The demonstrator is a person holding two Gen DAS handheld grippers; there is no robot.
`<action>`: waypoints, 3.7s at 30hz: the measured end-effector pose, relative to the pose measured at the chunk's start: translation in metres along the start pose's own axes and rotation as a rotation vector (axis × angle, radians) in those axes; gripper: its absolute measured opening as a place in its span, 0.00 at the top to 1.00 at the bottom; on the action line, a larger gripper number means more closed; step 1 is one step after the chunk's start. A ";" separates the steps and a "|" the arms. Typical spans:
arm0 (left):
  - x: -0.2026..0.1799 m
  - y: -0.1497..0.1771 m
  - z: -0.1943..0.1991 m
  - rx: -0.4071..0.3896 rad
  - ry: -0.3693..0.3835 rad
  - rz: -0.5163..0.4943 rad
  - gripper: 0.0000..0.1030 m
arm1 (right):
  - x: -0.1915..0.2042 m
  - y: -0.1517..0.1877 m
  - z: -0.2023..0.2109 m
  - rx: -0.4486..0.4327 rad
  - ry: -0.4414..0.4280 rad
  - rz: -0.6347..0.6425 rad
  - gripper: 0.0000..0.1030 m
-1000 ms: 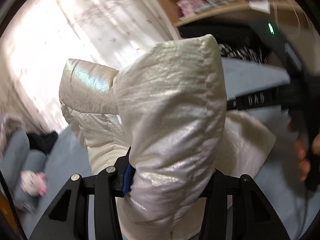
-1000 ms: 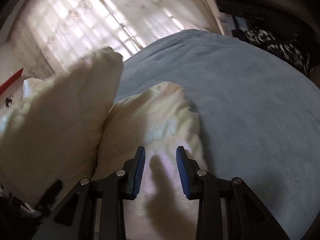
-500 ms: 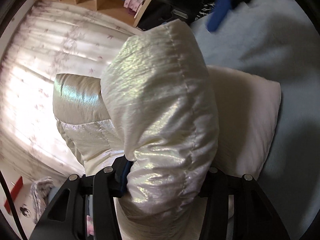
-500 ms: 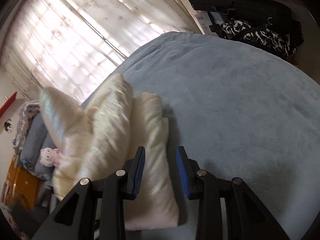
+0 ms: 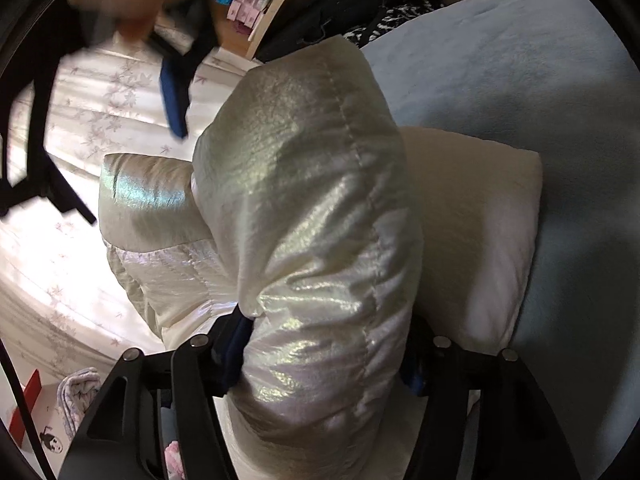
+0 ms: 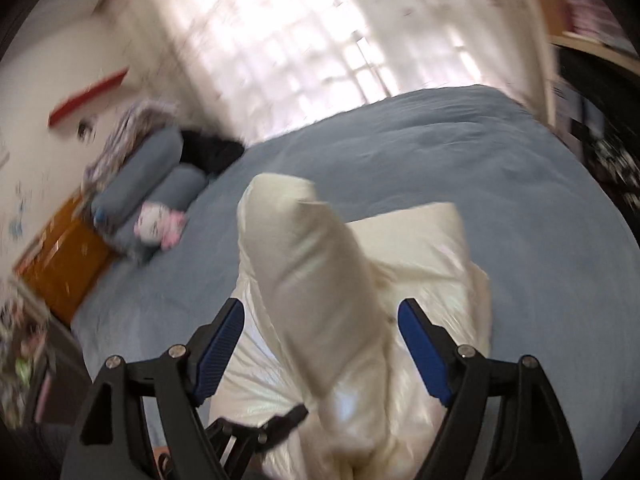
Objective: Fold large clothes
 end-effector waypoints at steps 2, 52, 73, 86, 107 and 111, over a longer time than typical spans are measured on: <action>0.003 0.002 0.002 -0.011 0.025 0.000 0.38 | 0.004 -0.007 -0.017 0.040 0.012 0.018 0.23; 0.138 0.064 -0.141 0.235 0.369 1.011 0.01 | -0.142 0.093 -0.066 -0.209 -0.117 -0.475 0.67; 0.136 0.072 -0.129 0.228 0.393 1.040 0.01 | -0.126 0.081 -0.072 -0.099 -0.044 -0.441 0.66; 0.139 0.069 -0.064 0.243 0.459 0.882 0.01 | -0.095 0.081 -0.019 0.113 0.023 -0.350 0.44; 0.111 0.099 -0.067 0.315 0.630 0.992 0.00 | -0.055 0.147 -0.005 0.134 0.021 -0.288 0.70; 0.106 0.106 -0.074 0.303 0.645 1.032 0.00 | -0.067 0.156 -0.019 0.128 -0.011 -0.368 0.69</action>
Point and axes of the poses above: each gripper's, at about its wrist camera, not at the fingertips, and z roughly against the way its jaws point, x to its left, y to its underside, the point moved 5 cm from there along -z, roughly the way its jaws point, and after that the axes turned 1 degree about z, right-handed, at the moved point
